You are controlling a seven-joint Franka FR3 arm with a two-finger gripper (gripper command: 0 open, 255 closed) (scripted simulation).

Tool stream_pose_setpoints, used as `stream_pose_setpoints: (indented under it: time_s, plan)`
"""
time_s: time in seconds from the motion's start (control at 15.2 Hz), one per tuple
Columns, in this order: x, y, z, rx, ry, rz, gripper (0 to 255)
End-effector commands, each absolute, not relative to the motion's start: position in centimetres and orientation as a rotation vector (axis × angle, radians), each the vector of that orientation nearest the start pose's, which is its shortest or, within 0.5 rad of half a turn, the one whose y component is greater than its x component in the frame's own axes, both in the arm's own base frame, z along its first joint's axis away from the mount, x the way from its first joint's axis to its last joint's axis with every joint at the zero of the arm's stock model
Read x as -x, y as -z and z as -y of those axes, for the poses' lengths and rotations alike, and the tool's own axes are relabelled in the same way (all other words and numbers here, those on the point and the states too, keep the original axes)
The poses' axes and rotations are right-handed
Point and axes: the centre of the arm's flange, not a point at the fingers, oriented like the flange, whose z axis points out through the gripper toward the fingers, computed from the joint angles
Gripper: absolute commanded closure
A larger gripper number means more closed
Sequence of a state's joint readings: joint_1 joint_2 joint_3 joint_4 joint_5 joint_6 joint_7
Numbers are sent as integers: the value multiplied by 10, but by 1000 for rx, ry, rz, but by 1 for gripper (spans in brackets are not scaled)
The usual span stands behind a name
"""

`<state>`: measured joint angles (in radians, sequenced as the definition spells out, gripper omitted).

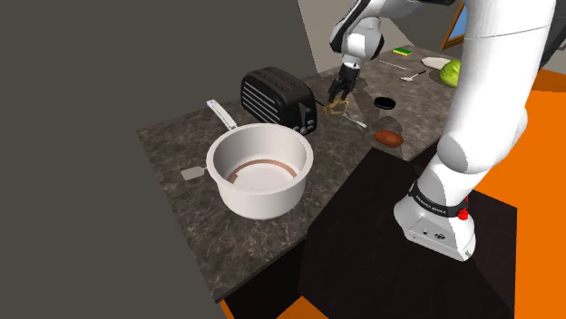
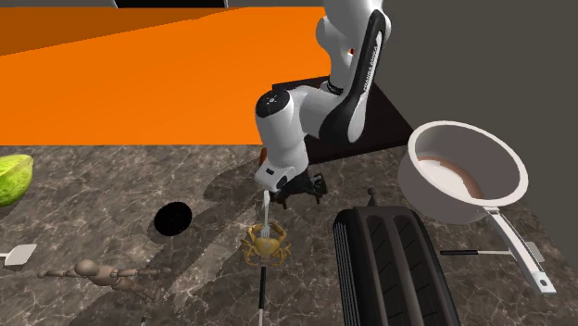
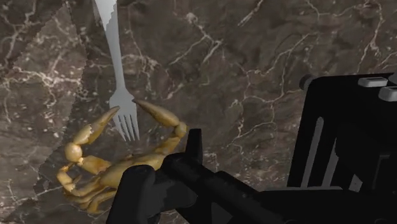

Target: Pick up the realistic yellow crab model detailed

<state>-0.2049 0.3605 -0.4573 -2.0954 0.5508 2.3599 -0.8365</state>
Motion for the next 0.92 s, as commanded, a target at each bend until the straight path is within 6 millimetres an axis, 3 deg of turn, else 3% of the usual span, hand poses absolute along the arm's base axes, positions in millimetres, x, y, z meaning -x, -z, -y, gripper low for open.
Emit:
stream_pose_setpoints:
  time_s: [0.0, 0.33, 0.86]
  plan:
    - [-469, -242, 367, 2933, 203, -318, 0]
    - [-487, -202, 415, 2922, 235, -356, 0]
    - [-488, -161, 416, 2922, 236, -357, 0]
